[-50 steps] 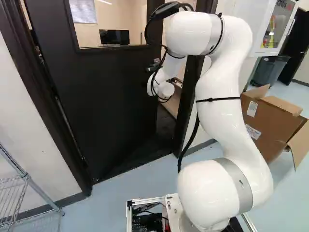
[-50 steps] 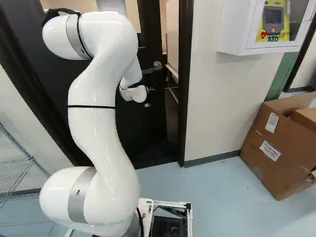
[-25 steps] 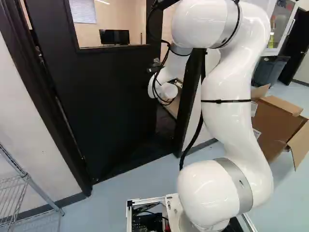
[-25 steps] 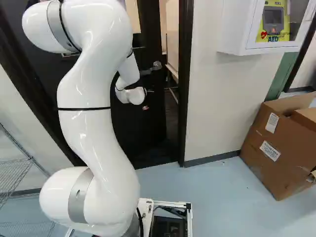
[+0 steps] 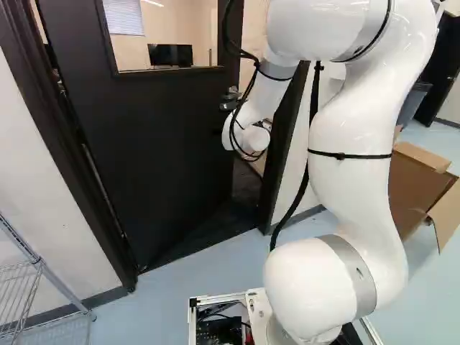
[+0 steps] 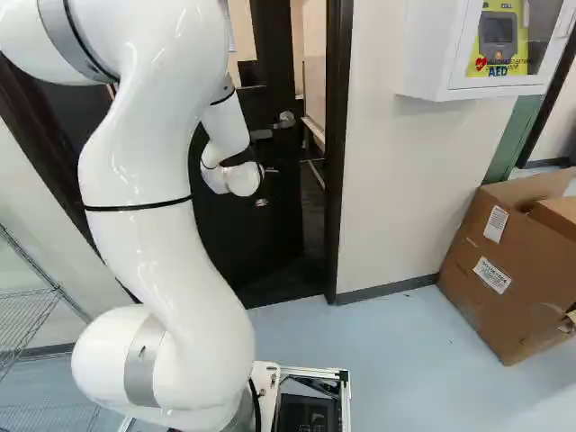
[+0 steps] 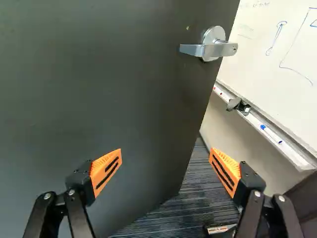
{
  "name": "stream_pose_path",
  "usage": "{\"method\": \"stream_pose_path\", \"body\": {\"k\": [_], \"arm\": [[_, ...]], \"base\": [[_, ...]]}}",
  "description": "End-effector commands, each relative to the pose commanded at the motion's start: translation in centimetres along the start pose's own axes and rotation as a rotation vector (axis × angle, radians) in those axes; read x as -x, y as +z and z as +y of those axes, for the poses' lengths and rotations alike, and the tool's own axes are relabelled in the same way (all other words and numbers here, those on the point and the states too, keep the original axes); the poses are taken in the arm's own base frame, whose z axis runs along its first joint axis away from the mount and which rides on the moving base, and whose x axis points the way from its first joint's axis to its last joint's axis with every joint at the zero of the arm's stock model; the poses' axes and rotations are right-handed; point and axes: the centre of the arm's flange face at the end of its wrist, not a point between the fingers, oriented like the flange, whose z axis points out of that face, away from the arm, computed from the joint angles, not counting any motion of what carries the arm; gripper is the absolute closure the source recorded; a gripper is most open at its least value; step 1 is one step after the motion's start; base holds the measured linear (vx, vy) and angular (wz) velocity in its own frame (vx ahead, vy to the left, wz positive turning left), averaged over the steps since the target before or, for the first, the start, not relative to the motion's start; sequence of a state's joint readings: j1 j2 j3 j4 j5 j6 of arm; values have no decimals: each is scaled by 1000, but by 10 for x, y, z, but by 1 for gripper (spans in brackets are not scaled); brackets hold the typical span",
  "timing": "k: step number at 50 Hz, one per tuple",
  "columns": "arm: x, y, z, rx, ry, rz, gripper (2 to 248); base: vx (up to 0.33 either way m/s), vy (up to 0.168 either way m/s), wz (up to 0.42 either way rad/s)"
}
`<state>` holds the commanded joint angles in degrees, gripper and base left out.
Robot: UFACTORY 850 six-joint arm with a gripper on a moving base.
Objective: Open the door and move inside
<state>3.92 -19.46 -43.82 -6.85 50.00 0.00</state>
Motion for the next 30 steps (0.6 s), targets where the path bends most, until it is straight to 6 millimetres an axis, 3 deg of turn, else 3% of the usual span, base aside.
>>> {"method": "stream_pose_path", "body": {"k": [30], "arm": [[12,-59,-8,5,10,-30,3]], "base": [[0,0,0]]}}
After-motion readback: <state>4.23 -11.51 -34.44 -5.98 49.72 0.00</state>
